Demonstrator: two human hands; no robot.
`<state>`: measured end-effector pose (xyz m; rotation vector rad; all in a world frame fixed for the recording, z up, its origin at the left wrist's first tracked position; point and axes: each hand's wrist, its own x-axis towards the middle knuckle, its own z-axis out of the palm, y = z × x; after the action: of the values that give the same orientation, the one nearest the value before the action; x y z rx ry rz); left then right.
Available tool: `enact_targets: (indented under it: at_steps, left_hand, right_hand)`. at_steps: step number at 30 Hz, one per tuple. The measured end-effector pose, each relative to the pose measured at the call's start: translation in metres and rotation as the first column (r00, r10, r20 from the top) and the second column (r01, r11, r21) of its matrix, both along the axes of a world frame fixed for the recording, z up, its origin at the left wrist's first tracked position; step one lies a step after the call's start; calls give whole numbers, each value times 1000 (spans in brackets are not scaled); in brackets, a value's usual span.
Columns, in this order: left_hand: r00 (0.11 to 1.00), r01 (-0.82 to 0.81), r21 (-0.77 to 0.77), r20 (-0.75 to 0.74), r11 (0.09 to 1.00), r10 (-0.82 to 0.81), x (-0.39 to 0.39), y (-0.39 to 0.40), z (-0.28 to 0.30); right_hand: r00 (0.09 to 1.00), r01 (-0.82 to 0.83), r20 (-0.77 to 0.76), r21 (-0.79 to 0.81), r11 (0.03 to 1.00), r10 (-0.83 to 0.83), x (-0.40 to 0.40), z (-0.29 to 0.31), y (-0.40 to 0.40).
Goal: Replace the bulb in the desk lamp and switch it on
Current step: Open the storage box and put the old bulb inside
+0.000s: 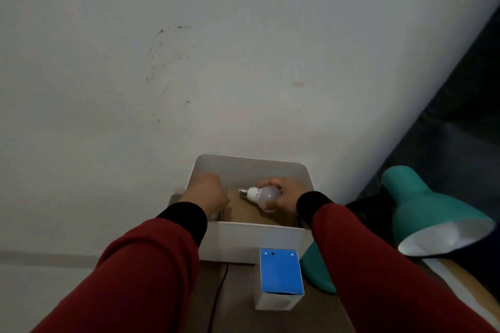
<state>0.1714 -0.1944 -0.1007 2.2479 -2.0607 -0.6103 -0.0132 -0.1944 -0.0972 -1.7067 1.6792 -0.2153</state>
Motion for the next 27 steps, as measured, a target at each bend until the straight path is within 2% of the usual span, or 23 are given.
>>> enact_targets:
  at_steps: [5, 12, 18, 20, 24, 27]
  left_hand:
    - [999, 8, 3, 48, 1000, -8, -4, -2, -4]
    - [994, 43, 17, 97, 999, -45, -9, 4, 5]
    - [986, 81, -11, 144, 997, -79, -14, 13, 31]
    - [983, 77, -26, 170, 997, -72, -13, 18, 39]
    - [971, 118, -67, 216, 991, -101, -11, 36, 63]
    - [968, 131, -115, 230, 985, -102, -10, 53, 84]
  right_hand:
    - [998, -22, -58, -13, 1000, 21, 1, -3, -1]
    - [943, -114, -314, 19, 993, 114, 2, 15, 4]
    - [771, -172, -615, 49, 984, 165, 1, 50, 14]
    - [749, -190, -639, 46, 981, 175, 2, 65, 23]
    - [782, -177, -606, 11, 984, 147, 4, 100, 51]
    - [749, -181, -652, -24, 983, 122, 0, 116, 69]
